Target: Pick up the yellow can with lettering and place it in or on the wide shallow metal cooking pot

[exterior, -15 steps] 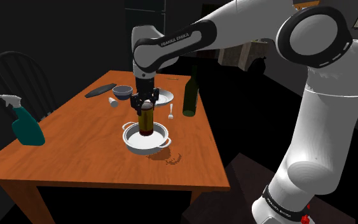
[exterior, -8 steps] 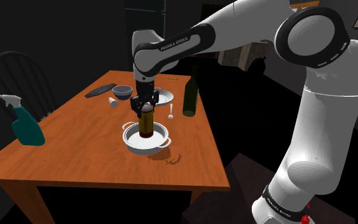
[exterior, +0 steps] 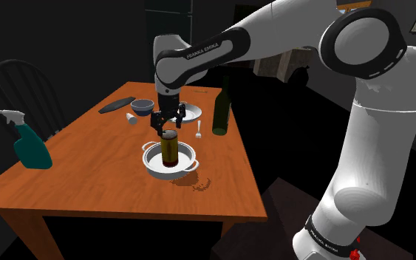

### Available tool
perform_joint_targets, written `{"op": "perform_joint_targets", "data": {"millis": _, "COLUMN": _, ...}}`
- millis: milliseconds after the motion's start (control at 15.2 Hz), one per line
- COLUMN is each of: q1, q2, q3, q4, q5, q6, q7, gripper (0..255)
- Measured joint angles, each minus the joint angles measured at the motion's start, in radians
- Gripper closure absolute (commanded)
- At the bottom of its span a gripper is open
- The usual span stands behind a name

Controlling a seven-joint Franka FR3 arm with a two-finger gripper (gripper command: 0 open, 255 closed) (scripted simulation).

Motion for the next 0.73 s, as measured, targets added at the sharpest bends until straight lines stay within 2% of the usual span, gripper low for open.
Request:
{"op": "perform_joint_targets", "data": {"millis": 330, "q1": -0.003, "q2": -0.031, "q3": 0.001, "q4": 0.074, "q5": 0.009, "q6": -0.103, "q7": -0.008, "gripper": 0}}
{"op": "perform_joint_targets", "data": {"millis": 726, "q1": -0.001, "q2": -0.031, "q3": 0.002, "q4": 0.088, "q5": 0.009, "q6": -0.118, "q7": -0.006, "gripper": 0}}
